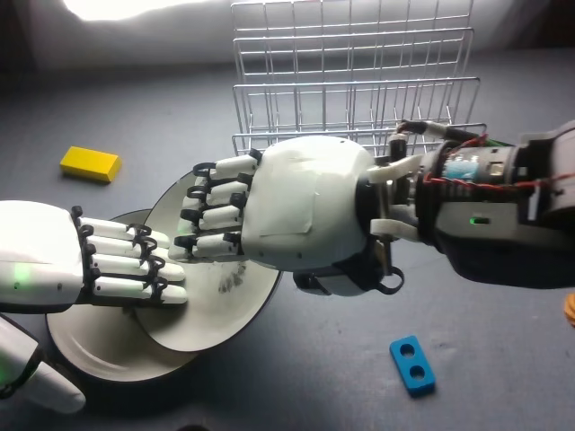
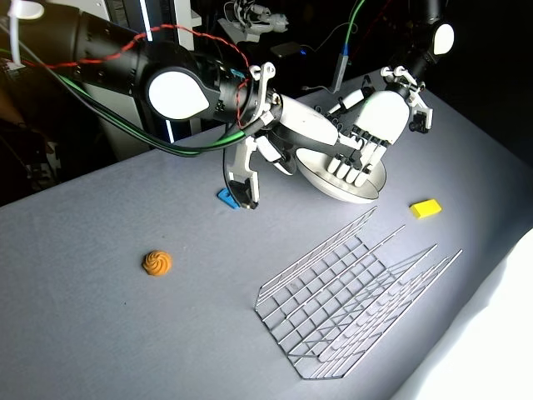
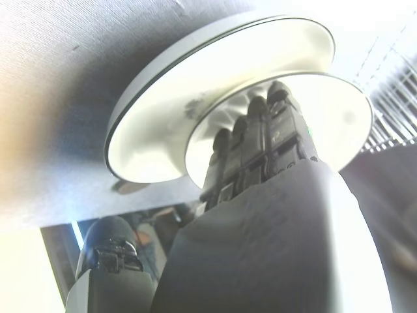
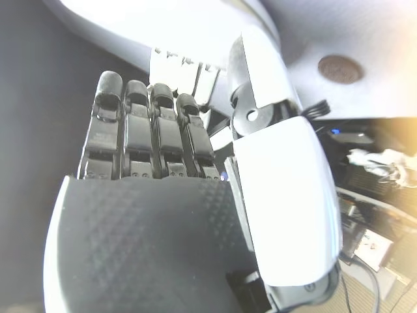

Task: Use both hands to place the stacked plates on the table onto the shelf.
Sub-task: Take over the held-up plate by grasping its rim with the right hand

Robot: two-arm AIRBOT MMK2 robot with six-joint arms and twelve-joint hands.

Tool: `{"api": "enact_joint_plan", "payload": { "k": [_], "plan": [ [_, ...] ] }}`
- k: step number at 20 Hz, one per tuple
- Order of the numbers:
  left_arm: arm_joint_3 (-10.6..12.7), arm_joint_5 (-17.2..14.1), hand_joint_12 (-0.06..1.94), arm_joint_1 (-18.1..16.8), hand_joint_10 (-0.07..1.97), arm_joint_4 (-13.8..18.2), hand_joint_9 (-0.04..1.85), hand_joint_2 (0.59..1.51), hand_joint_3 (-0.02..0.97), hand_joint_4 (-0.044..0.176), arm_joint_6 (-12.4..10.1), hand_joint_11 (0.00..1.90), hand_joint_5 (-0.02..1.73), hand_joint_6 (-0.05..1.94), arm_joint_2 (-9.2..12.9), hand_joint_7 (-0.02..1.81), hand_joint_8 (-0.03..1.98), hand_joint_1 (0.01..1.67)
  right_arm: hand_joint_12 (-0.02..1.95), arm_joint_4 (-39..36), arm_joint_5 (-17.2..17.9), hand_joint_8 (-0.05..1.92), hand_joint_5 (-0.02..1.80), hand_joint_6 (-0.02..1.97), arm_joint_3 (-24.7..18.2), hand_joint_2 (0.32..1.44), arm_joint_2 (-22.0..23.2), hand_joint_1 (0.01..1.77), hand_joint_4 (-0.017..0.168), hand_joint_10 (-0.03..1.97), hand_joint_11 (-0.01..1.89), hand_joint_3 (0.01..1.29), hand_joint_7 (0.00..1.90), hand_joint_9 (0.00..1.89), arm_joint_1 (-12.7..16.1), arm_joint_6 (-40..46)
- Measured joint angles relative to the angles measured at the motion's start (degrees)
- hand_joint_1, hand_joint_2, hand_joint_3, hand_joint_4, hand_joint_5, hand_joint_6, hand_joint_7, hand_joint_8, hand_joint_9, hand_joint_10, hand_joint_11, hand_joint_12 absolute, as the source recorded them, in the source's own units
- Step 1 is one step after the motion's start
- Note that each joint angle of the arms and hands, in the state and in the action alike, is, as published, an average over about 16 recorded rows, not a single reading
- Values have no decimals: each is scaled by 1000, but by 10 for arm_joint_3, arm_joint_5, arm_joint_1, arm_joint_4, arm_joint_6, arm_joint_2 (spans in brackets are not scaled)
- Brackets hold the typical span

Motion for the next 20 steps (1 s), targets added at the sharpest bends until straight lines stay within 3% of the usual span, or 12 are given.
{"api": "enact_joint_plan", "payload": {
  "k": [7,13,20],
  "plan": [
    [5,-1,-14,2,4,-6,18,1095,10,3,-3,16,16,15,-1,-5,-13,18,696,0,1,16,260,24,44,1141,-49,1143,3,15,52,20,284,274,-11,-24],
    [9,-1,-19,3,4,-11,18,1095,10,1,-7,16,17,17,-2,-5,-12,17,879,-1,17,29,472,91,77,1103,-81,1157,1,39,254,20,514,518,-18,-39],
    [8,0,-14,2,5,-14,19,1096,10,-2,-16,17,17,16,2,1,-11,17,926,-4,45,201,681,432,97,1016,-100,1172,-3,413,617,19,773,777,-23,-46]
  ]
}}
